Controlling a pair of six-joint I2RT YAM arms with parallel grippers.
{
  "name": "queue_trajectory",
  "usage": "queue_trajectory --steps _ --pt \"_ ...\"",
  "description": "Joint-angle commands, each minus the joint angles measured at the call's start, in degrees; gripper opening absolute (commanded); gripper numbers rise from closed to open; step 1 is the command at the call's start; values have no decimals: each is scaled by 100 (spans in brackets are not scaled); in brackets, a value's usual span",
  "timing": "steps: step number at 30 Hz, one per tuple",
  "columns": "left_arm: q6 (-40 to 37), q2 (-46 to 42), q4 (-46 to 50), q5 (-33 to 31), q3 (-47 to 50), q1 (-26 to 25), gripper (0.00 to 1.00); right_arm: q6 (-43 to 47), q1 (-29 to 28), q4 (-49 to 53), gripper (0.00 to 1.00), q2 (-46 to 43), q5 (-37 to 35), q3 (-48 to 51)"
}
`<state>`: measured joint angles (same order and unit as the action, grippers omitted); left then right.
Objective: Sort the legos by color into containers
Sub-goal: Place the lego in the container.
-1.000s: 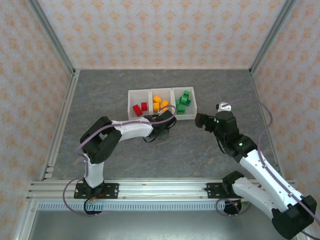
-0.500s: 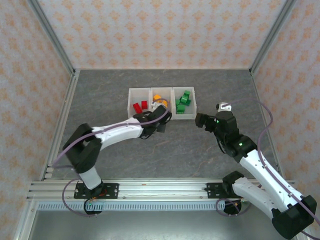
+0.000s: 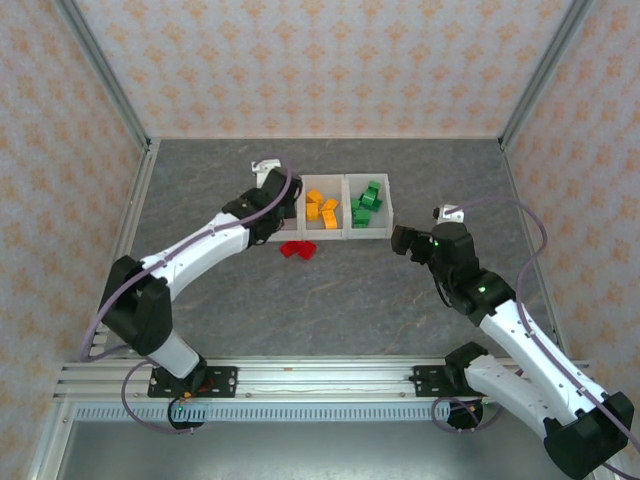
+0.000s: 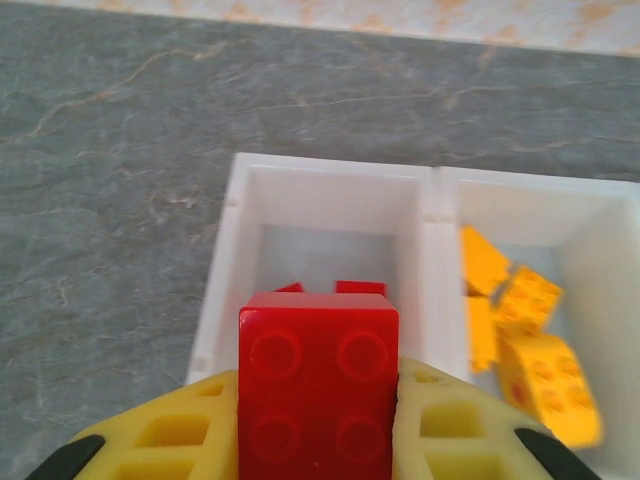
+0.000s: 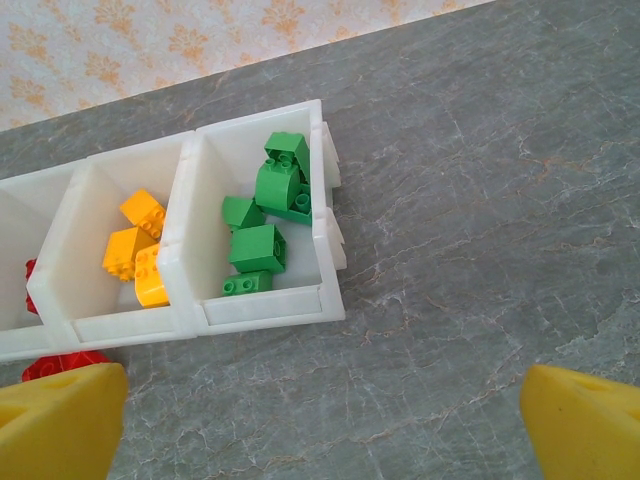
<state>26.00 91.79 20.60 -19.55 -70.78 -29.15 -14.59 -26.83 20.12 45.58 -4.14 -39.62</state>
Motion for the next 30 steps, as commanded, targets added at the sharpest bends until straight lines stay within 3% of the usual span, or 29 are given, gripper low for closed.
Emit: queue_trajectory --steps 1,7,11,17,24,28,30 --pt "-92 413 -84 440 -313 401 18 -75 10 10 100 -124 -130 -2" --pt "-208 1135 -105 1053 -795 731 18 -72 11 54 100 -139 -169 -24" --pt "-292 1288 -255 1150 -857 749 24 -74 11 54 100 -134 -148 -2" --pt "-238 1182 -224 1164 -819 770 52 -78 11 60 100 -109 -80 -20" --pt "-192 214 -405 1200 -306 771 73 -88 11 81 100 -105 1 -37" --pt "-157 -362 -329 1399 -14 688 97 -148 11 54 100 -88 85 -38" --pt "-87 -618 -385 1453 220 603 99 -180 11 36 100 -72 110 -29"
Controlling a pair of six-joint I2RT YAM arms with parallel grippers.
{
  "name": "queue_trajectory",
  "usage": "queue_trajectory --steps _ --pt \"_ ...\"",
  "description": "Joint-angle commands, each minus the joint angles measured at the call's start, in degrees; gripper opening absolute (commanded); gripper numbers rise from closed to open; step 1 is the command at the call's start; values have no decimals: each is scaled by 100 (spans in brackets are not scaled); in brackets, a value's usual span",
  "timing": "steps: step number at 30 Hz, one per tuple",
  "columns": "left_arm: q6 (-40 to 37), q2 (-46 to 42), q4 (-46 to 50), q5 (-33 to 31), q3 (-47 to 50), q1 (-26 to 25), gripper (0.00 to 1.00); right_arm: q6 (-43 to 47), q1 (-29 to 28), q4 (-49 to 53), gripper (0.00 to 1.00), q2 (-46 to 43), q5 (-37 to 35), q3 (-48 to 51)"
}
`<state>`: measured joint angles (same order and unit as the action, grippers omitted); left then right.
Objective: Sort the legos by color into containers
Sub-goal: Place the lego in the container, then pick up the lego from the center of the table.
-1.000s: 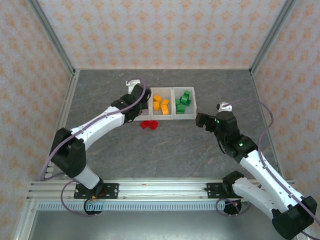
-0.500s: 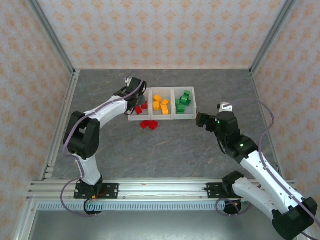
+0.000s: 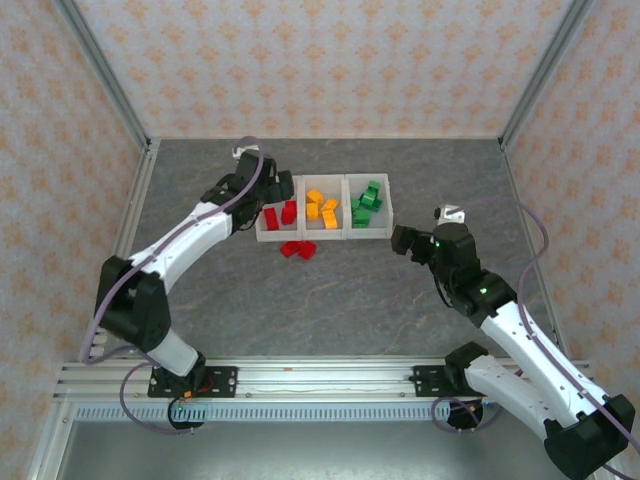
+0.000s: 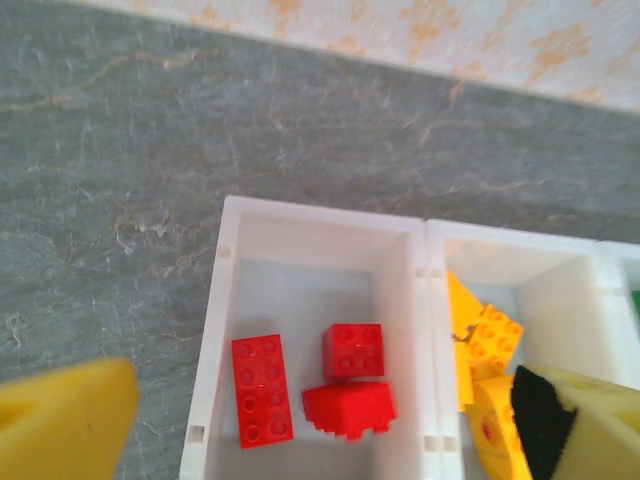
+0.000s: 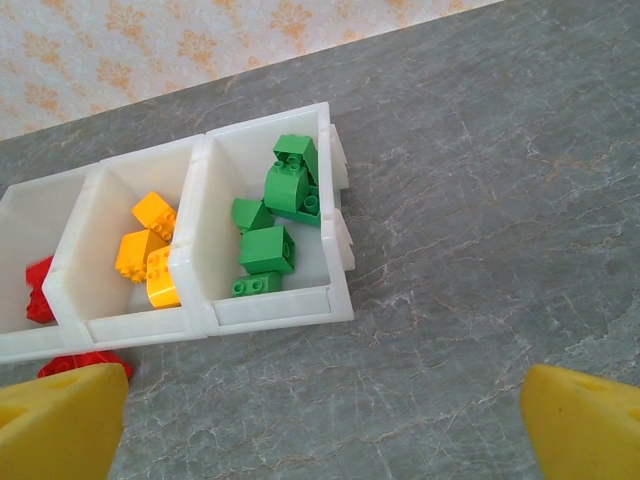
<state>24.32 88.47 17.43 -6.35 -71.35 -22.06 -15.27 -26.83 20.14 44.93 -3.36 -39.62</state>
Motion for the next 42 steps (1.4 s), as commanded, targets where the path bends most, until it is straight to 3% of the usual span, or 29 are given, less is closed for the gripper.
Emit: queue_trajectory --steps 1,10,14,25,42 --pt "93 -401 -137 233 407 -143 99 -125 11 17 100 6 53 -29" --pt "-127 -630 -91 340 892 -1178 99 -185 9 25 100 139 124 -90" --pt "4 -491 -196 388 1070 -1404 98 -244 11 1 100 174 186 -47" --pt "441 578 -435 464 1232 -1660 82 -205 11 17 100 187 140 -47" --pt "697 2257 -703 450 878 -1661 80 -73 11 38 100 232 72 -40"
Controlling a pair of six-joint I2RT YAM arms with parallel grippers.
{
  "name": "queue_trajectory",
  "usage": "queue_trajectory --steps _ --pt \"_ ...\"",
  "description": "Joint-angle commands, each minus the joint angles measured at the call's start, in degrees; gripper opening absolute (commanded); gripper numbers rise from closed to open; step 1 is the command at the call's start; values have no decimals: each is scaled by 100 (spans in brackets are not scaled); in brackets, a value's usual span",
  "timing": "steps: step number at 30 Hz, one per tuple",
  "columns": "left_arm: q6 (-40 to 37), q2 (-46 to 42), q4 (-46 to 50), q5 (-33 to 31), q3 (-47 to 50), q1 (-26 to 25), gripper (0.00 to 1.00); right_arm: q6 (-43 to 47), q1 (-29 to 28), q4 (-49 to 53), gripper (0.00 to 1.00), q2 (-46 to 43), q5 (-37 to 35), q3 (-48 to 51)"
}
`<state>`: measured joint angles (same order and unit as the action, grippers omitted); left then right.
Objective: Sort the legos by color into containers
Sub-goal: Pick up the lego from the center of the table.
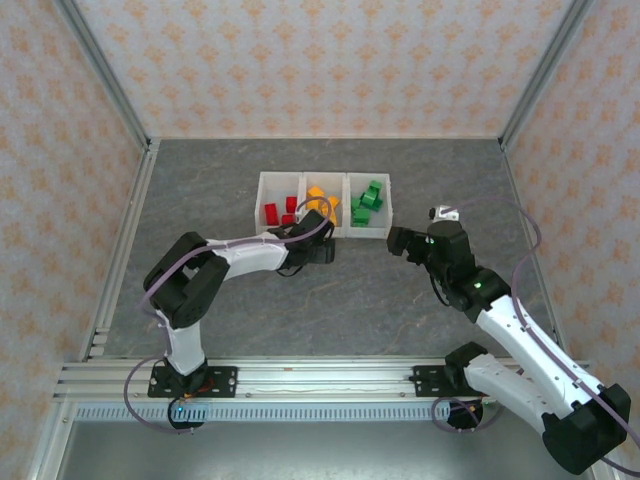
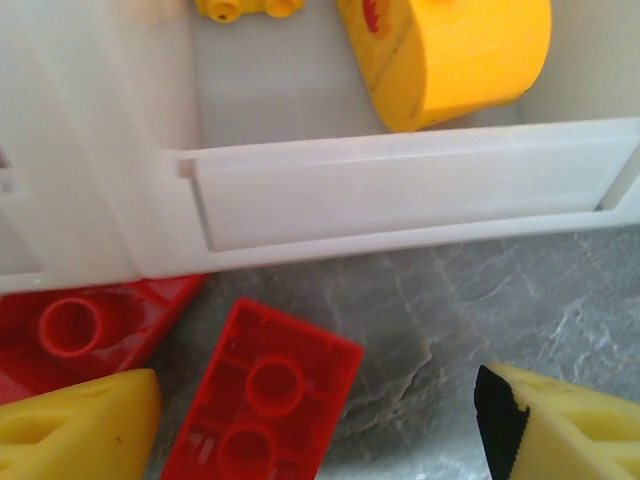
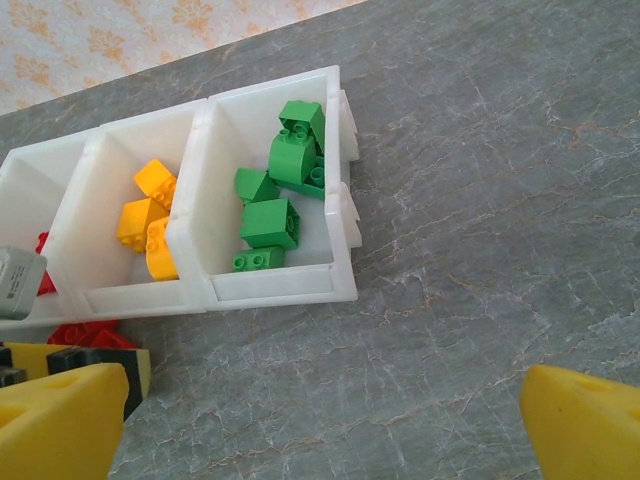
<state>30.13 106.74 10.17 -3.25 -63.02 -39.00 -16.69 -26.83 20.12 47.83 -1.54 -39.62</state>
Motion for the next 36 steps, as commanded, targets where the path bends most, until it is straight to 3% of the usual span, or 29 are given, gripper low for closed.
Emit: queue_trajectory --steps 1,12,20,36 --pt "124 448 -4 132 34 44 80 78 11 48 100 -76 -118 -25" --pt "136 9 -362 148 237 42 67 64 3 21 100 -178 -163 79" --pt "164 224 -158 158 41 42 64 51 11 33 100 -185 -152 95" --pt "316 418 -64 13 -47 43 30 36 11 109 100 -275 -213 117"
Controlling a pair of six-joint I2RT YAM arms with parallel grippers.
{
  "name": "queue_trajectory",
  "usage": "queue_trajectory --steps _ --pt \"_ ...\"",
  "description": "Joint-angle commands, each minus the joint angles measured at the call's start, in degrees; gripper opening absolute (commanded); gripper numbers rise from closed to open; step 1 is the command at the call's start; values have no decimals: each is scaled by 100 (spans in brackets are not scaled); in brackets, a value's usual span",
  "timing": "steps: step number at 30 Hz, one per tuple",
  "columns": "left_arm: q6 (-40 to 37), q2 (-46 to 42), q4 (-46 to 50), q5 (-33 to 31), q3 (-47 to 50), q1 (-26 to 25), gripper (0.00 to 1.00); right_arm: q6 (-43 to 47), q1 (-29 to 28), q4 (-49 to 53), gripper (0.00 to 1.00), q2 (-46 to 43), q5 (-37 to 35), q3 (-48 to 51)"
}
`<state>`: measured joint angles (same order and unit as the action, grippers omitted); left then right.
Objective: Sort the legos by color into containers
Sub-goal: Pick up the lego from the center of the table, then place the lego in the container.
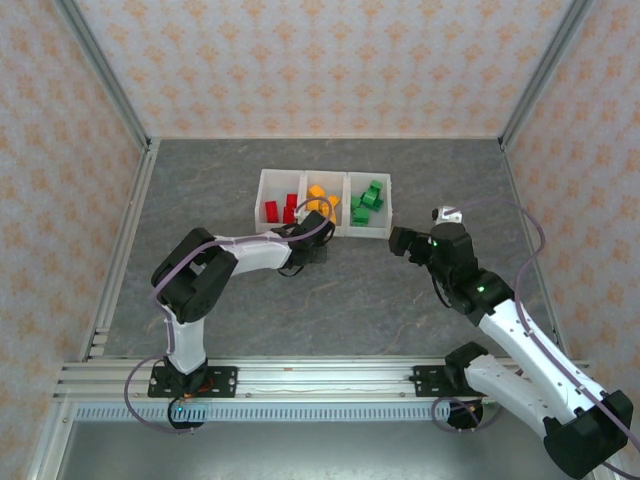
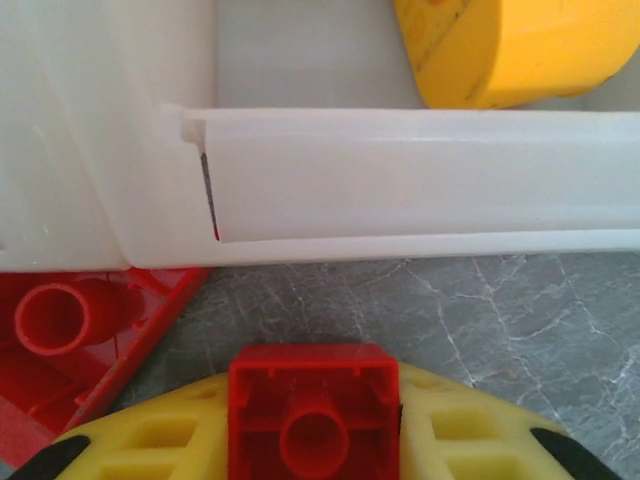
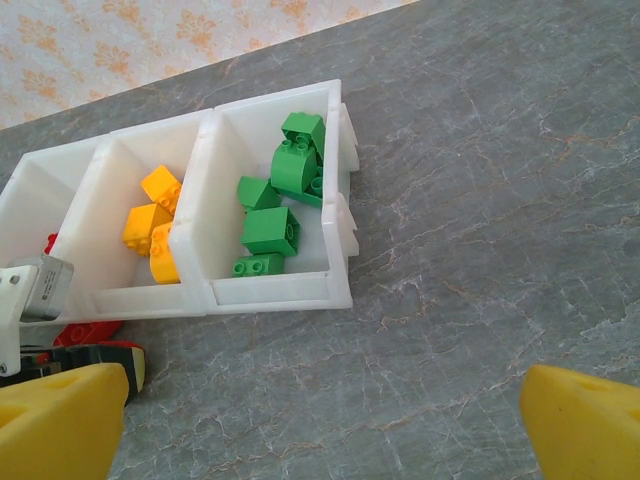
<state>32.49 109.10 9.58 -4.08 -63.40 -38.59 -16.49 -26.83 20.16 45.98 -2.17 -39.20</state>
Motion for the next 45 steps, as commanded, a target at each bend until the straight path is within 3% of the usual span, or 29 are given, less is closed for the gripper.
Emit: queue_trajectory --steps 1,6,12,17,27,42,45 --pt "73 129 0 70 14 2 28 14 11 103 100 -89 -152 74" --pt "81 -508 -118 -213 298 -56 20 -3 7 98 100 -97 -152 79" --pt "144 -1476 94 -477 409 -96 20 -29 11 50 100 -99 -154 60" --pt "-329 -1795 590 -1248 44 5 20 -96 11 -1 100 -110 -101 59" --pt "-928 -712 1392 -1117 -1447 1102 20 -14 7 117 100 -161 -208 44" --pt "-1033 547 1273 -936 -2420 1545 21 78 11 208 100 -159 -310 -39" --pt "-1028 536 1168 -1042 -2408 1598 30 85 11 230 100 -156 -319 -48"
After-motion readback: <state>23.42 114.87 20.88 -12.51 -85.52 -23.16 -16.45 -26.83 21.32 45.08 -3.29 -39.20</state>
